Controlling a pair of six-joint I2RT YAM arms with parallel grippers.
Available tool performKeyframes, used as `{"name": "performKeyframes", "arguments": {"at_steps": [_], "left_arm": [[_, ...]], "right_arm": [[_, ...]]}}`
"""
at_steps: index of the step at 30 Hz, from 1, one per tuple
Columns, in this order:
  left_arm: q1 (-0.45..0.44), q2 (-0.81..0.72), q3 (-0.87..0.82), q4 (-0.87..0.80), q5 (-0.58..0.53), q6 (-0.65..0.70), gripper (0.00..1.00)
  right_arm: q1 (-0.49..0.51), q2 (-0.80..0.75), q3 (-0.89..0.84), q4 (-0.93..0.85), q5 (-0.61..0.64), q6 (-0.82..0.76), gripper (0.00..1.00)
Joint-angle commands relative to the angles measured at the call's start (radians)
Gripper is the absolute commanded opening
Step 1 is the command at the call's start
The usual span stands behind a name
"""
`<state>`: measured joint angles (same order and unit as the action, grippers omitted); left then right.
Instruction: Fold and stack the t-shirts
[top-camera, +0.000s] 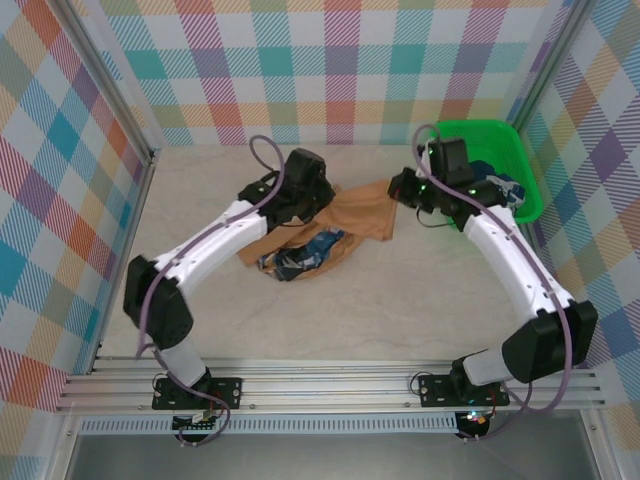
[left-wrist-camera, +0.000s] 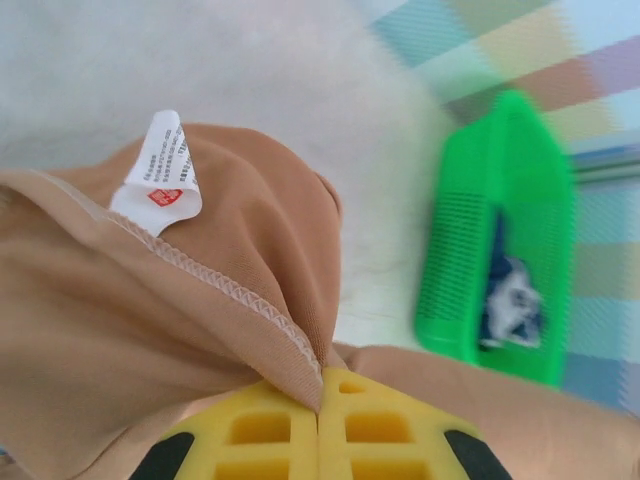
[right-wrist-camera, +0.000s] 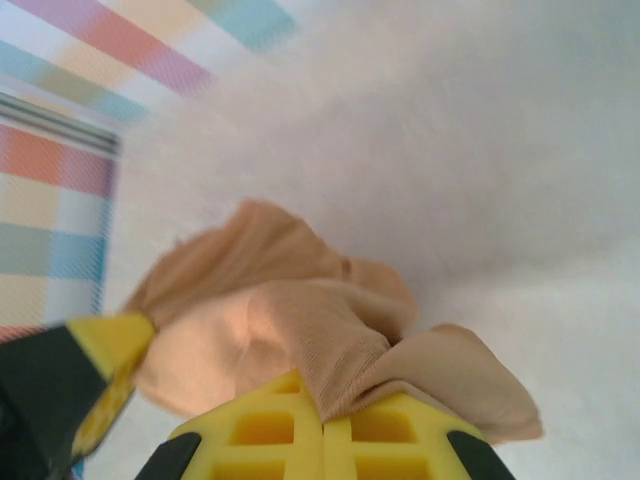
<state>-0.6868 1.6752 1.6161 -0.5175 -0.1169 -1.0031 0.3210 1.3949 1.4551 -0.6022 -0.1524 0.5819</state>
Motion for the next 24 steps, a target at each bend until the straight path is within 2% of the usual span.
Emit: {"name": "performKeyframes", "arguments": {"at_steps": [1, 4, 9, 15, 19, 21, 22, 24], "left_arm": [[-0.036, -0.138, 0.045, -0.069, -0.059, 0.133, 0.00], [-0.067, -0.227, 0.044, -0.058, -0.055, 0.189, 0.00], [-0.077, -0.335, 0.070, -0.049, -0.023, 0.211, 0.00], [-0.080, -0.379, 0.064, -0.003, 0.108, 0.157, 0.00], [-0.076, -0.381, 0.011, -0.015, 0.064, 0.096, 0.00], [-0.056, -0.378, -0.013, -0.064, -0.001, 0.037, 0.01], [-0.019, -0.370, -0.020, -0.128, -0.040, -0.017, 0.04], [0.086, -0.352, -0.040, -0.285, -0.084, -0.117, 0.02]], "right_arm": [[0.000, -0.077, 0.105, 0.069, 0.038, -0.093, 0.00], [-0.001, -0.126, 0.150, 0.117, 0.036, -0.125, 0.00], [-0.002, -0.188, 0.227, 0.137, 0.044, -0.156, 0.00], [-0.003, -0.239, 0.252, 0.212, 0.049, -0.169, 0.00], [-0.002, -0.116, 0.293, 0.223, -0.018, -0.132, 0.00], [-0.002, -0.021, 0.294, 0.264, -0.077, -0.080, 0.00], [-0.001, 0.039, 0.291, 0.293, -0.112, -0.049, 0.00], [0.016, 0.159, 0.294, 0.331, -0.154, 0.021, 0.00]]}}
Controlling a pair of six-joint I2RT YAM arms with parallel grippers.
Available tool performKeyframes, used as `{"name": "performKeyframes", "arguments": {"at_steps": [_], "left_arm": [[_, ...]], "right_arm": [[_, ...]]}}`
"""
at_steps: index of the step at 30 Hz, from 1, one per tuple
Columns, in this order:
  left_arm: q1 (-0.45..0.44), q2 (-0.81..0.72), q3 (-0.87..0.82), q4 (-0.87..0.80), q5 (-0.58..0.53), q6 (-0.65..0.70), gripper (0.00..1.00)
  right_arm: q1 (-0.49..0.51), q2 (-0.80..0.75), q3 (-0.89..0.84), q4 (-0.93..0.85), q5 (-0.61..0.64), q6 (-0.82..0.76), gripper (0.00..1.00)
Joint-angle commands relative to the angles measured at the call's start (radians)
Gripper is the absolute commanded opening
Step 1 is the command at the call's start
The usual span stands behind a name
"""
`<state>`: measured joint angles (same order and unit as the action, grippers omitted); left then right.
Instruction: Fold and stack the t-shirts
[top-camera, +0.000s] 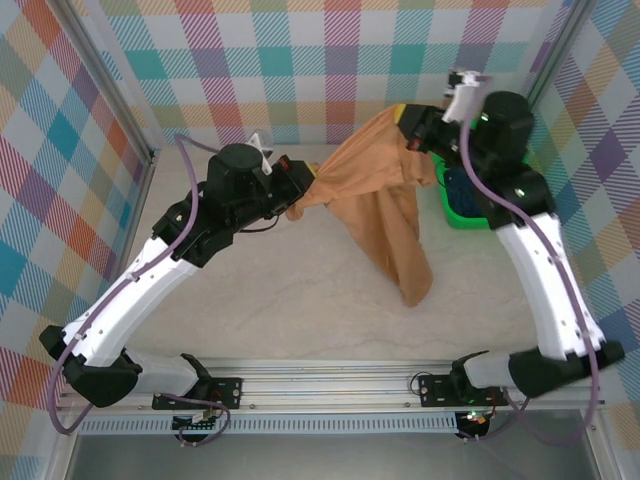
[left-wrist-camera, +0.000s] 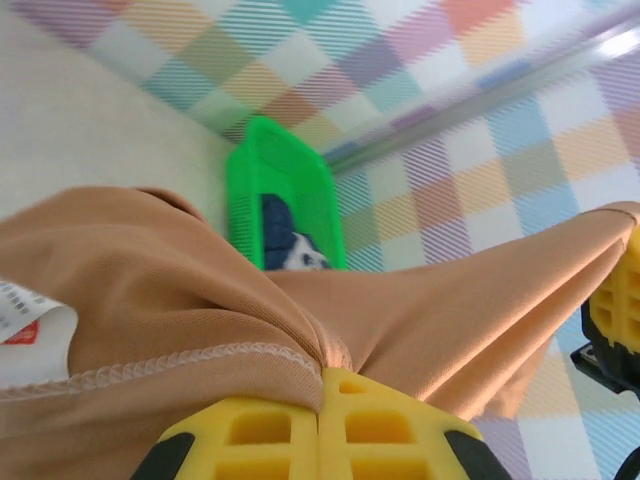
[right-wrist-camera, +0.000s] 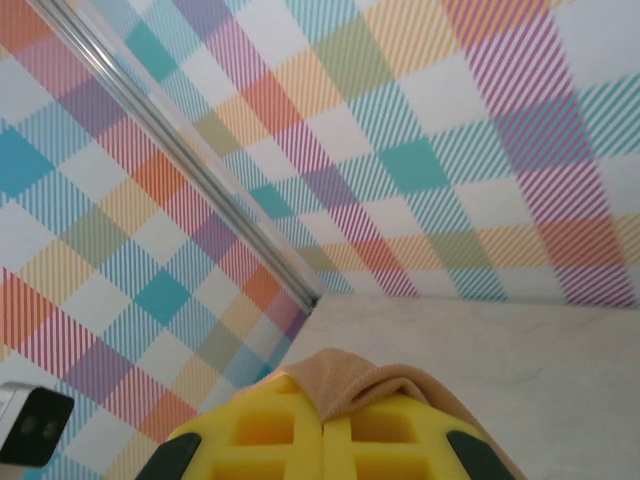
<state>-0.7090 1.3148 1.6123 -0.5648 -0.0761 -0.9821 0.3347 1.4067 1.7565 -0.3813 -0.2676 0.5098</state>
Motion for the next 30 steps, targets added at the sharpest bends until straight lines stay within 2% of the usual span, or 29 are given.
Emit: {"name": "performKeyframes", "arguments": {"at_steps": [1, 3, 4, 5, 7, 9, 11, 12, 16, 20, 22, 25, 27, 30], "left_arm": [[0.193, 0.017, -0.068, -0.295, -0.103, -0.180, 0.00], [0.368, 0.034, -0.163, -0.248, -0.001, -0.174, 0.00], [0.465, 0.058, -0.206, -0.218, 0.042, -0.172, 0.00], [0.549, 0.092, -0.234, -0.199, 0.092, -0.174, 0.05], [0.687, 0.178, -0.252, -0.172, 0.187, -0.151, 0.28], [0.762, 0.257, -0.204, -0.205, 0.203, -0.079, 0.43], [0.768, 0.296, -0.129, -0.269, 0.141, 0.020, 0.54], [0.762, 0.303, -0.114, -0.277, 0.143, 0.055, 0.56], [0.687, 0.292, -0.150, -0.319, 0.179, 0.175, 0.57], [0.591, 0.248, -0.275, -0.284, 0.179, 0.255, 0.57], [0.553, 0.246, -0.327, -0.249, 0.188, 0.275, 0.57], [0.498, 0.291, -0.328, -0.265, 0.181, 0.304, 0.59], [0.478, 0.308, -0.330, -0.271, 0.164, 0.305, 0.58], [0.470, 0.284, -0.338, -0.267, 0.123, 0.281, 0.56]], "right_arm": [[0.012, 0.227, 0.013, 0.113, -0.075, 0.132, 0.09], [0.041, 0.406, 0.141, 0.016, -0.160, 0.174, 0.30], [0.061, 0.520, 0.269, -0.108, -0.191, 0.176, 0.39], [0.080, 0.637, 0.406, -0.225, -0.188, 0.164, 0.45], [0.107, 0.748, 0.554, -0.383, -0.162, 0.142, 0.52], [0.116, 0.750, 0.525, -0.396, -0.130, 0.149, 0.58], [0.116, 0.676, 0.372, -0.338, -0.093, 0.167, 0.63], [0.115, 0.638, 0.293, -0.310, -0.074, 0.175, 0.64], [0.123, 0.462, -0.076, -0.237, -0.033, 0.252, 0.56], [0.191, 0.327, -0.403, -0.202, 0.007, 0.349, 0.53], [0.230, 0.299, -0.493, -0.168, -0.016, 0.401, 0.56], [0.302, 0.324, -0.523, -0.168, -0.018, 0.439, 0.61], [0.335, 0.379, -0.514, -0.156, -0.033, 0.456, 0.62], [0.358, 0.475, -0.497, -0.100, -0.077, 0.515, 0.57]]}}
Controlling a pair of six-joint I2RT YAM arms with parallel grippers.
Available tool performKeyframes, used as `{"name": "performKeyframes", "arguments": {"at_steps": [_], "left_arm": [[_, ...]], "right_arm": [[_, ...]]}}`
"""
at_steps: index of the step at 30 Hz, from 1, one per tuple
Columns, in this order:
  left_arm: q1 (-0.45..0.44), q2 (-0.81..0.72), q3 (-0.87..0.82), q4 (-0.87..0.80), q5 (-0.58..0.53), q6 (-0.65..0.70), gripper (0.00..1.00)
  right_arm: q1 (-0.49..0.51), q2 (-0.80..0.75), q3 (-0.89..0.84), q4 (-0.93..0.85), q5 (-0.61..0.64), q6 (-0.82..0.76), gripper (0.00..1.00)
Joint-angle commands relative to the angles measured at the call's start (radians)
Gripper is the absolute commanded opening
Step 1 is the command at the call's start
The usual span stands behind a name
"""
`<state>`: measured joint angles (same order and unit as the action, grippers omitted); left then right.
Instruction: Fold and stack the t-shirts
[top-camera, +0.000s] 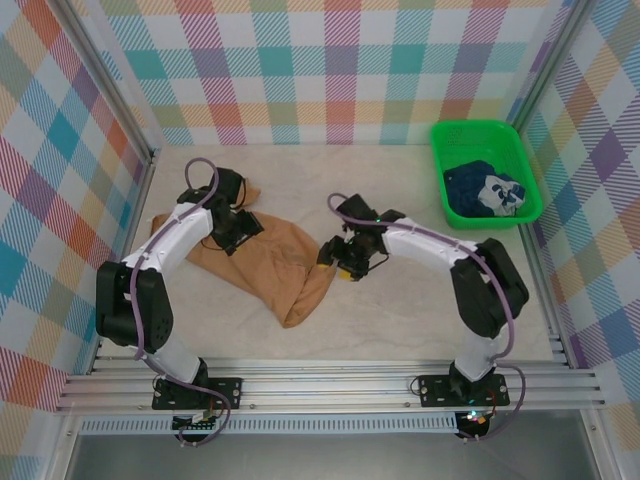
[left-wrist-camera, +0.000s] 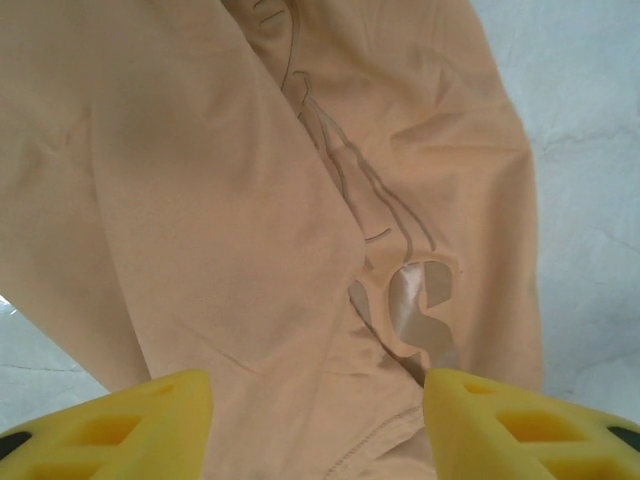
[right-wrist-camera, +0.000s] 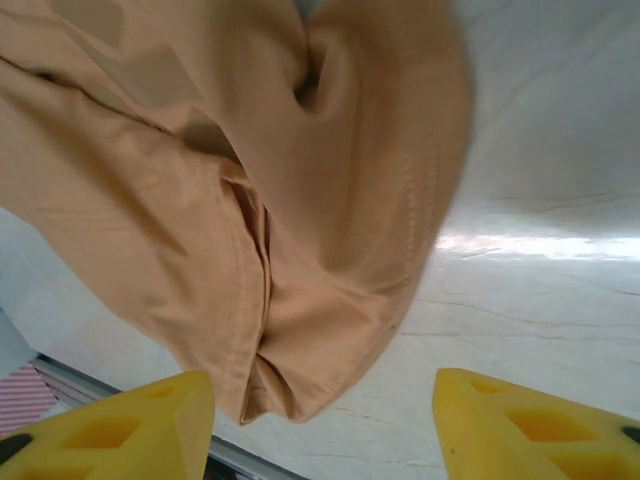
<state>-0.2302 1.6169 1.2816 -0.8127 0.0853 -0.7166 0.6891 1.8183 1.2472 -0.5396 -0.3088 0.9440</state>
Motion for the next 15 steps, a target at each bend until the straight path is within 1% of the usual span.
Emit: {"name": "performKeyframes", "arguments": {"at_steps": [1, 3, 4, 6, 7, 8, 11, 13, 15], "left_arm": [[-0.009, -0.031, -0.002, -0.022, -0.056, 0.009, 0.56], [-0.009, -0.056, 0.012, -0.031, -0.085, 0.001, 0.55], [-0.008, -0.068, 0.023, -0.041, -0.101, -0.003, 0.55], [-0.002, -0.091, 0.047, -0.060, -0.124, -0.012, 0.53], [0.002, -0.106, 0.058, -0.066, -0.132, -0.016, 0.53], [0.006, -0.122, 0.068, -0.069, -0.140, -0.021, 0.52], [0.026, -0.164, 0.094, -0.091, -0.160, -0.033, 0.51], [0.050, -0.185, 0.097, -0.101, -0.160, -0.044, 0.50], [0.079, -0.198, 0.090, -0.095, -0.136, -0.045, 0.50]], "right_arm": [[0.006, 0.094, 0.026, 0.060, -0.030, 0.096, 0.54], [0.006, 0.148, 0.068, 0.045, -0.005, 0.100, 0.44], [0.004, 0.173, 0.102, 0.016, 0.023, 0.098, 0.37], [-0.008, 0.216, 0.170, -0.074, 0.099, 0.081, 0.18], [-0.025, 0.229, 0.195, -0.117, 0.138, 0.077, 0.07], [-0.047, 0.233, 0.206, -0.150, 0.180, 0.069, 0.00], [-0.141, 0.220, 0.216, -0.214, 0.267, 0.008, 0.00], [-0.225, 0.204, 0.203, -0.214, 0.267, -0.048, 0.00], [-0.304, 0.182, 0.192, -0.176, 0.241, -0.148, 0.00]]}}
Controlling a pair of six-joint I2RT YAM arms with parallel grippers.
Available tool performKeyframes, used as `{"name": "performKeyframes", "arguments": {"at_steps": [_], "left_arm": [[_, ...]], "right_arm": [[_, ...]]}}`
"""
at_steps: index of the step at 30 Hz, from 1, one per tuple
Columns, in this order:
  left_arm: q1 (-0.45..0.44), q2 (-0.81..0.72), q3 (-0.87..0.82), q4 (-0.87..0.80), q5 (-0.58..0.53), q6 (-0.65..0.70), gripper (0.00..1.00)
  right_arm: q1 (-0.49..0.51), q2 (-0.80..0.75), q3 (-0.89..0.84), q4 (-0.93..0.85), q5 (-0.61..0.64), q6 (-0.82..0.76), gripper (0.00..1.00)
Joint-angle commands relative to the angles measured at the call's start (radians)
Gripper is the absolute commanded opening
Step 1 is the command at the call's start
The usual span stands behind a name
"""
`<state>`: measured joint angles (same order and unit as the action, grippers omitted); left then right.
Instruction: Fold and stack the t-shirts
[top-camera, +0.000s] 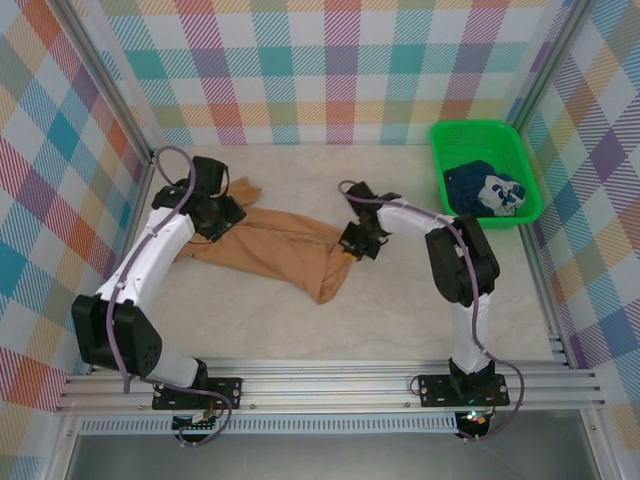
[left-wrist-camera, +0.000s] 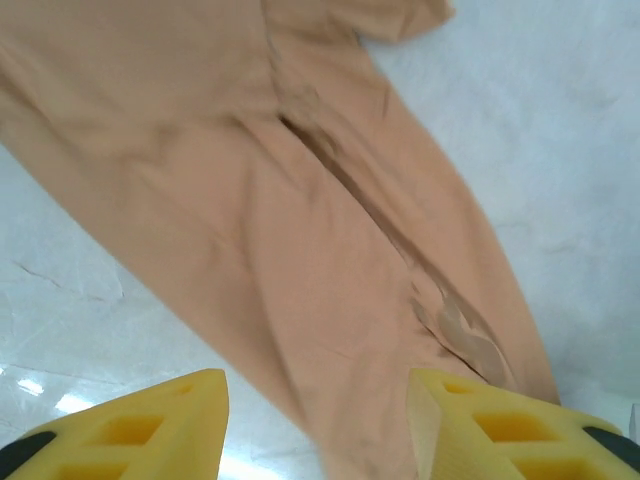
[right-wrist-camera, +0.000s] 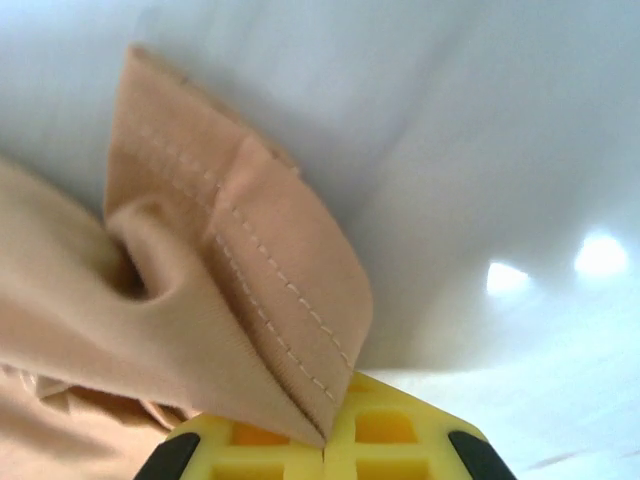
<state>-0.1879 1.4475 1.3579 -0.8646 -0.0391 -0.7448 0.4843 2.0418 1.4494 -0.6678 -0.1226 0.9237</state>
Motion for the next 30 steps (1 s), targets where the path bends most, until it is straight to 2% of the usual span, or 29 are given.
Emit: {"name": "performKeyframes", "arguments": {"at_steps": [1, 3, 4, 6, 8, 10, 16, 19, 21, 24, 26, 30], "left_arm": [[0.051, -0.028, 0.010, -0.038, -0.001, -0.014, 0.49], [0.078, -0.013, 0.016, -0.030, 0.011, 0.006, 0.49], [0.091, 0.000, 0.029, -0.027, 0.010, 0.019, 0.49], [0.109, 0.036, 0.049, -0.007, 0.010, 0.046, 0.45], [0.119, 0.108, 0.085, 0.011, 0.030, 0.081, 0.42], [0.116, 0.193, 0.121, 0.046, 0.065, 0.122, 0.41], [0.059, 0.415, 0.231, 0.205, 0.117, 0.275, 0.38], [0.004, 0.513, 0.330, 0.180, 0.122, 0.365, 0.38], [-0.042, 0.544, 0.352, 0.168, 0.115, 0.403, 0.41], [-0.117, 0.563, 0.340, 0.162, 0.056, 0.450, 0.47], [-0.149, 0.580, 0.337, 0.136, -0.023, 0.456, 0.48], [-0.153, 0.566, 0.298, 0.124, -0.113, 0.386, 0.48]], "right_arm": [[-0.138, -0.033, 0.005, -0.037, 0.009, -0.207, 0.00], [-0.183, 0.001, 0.099, -0.129, 0.035, -0.327, 0.02], [-0.198, 0.007, 0.138, -0.169, 0.077, -0.383, 0.06], [-0.213, -0.013, 0.171, -0.197, 0.126, -0.436, 0.20], [-0.212, -0.064, 0.175, -0.194, 0.150, -0.447, 0.40], [-0.204, -0.116, 0.158, -0.181, 0.156, -0.422, 0.52], [-0.187, -0.214, 0.086, -0.152, 0.101, -0.296, 0.54], [-0.188, -0.235, 0.062, -0.136, 0.056, -0.283, 0.56], [-0.192, -0.223, 0.065, -0.138, 0.031, -0.284, 0.57], [-0.216, -0.180, 0.062, -0.126, -0.026, -0.258, 0.57], [-0.239, -0.145, 0.060, -0.113, -0.062, -0.216, 0.55], [-0.240, -0.083, 0.068, -0.062, -0.063, -0.144, 0.50]]}}
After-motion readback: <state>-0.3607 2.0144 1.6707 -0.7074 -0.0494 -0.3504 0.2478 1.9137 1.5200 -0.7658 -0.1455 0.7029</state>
